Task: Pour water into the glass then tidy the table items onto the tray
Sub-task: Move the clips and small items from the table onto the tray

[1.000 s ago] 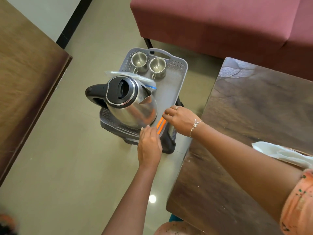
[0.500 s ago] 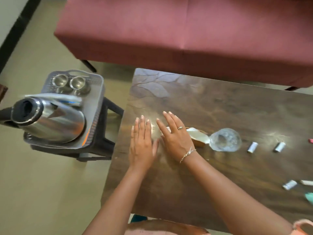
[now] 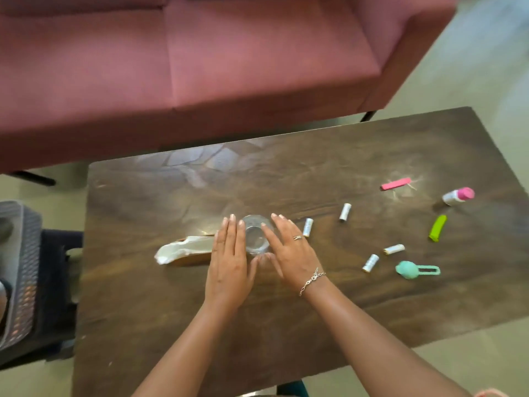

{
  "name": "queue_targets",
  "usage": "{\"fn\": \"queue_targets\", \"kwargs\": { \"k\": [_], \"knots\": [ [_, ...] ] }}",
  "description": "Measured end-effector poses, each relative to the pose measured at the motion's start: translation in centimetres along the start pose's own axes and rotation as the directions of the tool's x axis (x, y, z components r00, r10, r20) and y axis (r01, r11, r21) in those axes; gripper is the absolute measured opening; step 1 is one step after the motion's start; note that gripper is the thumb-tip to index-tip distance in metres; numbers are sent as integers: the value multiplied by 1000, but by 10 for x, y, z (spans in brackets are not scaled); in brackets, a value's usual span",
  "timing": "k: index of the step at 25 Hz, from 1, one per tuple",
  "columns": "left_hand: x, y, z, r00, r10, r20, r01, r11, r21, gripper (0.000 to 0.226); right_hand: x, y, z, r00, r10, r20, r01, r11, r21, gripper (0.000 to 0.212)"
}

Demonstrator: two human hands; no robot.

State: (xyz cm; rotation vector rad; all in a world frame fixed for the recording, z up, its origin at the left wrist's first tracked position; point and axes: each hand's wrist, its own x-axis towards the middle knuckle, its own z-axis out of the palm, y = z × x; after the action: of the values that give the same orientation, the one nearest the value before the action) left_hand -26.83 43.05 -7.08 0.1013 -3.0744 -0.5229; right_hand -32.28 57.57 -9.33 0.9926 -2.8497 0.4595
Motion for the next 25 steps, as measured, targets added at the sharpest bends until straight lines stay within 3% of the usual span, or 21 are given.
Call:
{"fn": "queue_targets", "kwargs": {
  "k": [3, 7, 10, 13, 17, 22, 25],
  "knots": [
    [15, 37, 11, 992, 129, 17, -128, 991, -41, 64, -26, 39, -10, 997, 75, -5, -75, 997, 18, 66],
    [31, 76, 29, 964, 211, 162, -194, 974, -117, 72, -79, 101, -16, 966, 256, 43, -254, 966, -53, 63],
    [44, 97, 46, 924, 245, 295, -207, 966, -154, 66, -116, 143, -11, 884, 438, 165, -422, 898, -119, 66],
    [54, 103, 71, 865, 256, 431, -269, 963, -33, 65, -131, 161, 1, 794, 539, 280, -510, 842, -175, 68],
    [66, 97, 100, 795, 240, 558, -365, 923, 123, 60, -134, 166, 16, 767, 572, 290, -563, 817, -121, 50],
    [89, 98, 109, 774, 267, 574, -413, 900, 138, 71, -144, 174, 24, 847, 453, 278, -428, 891, -148, 36],
    [101, 101, 109, 769, 263, 583, -407, 904, 130, 61, -145, 179, 19, 883, 407, 234, -393, 913, -107, 26]
  ]
}}
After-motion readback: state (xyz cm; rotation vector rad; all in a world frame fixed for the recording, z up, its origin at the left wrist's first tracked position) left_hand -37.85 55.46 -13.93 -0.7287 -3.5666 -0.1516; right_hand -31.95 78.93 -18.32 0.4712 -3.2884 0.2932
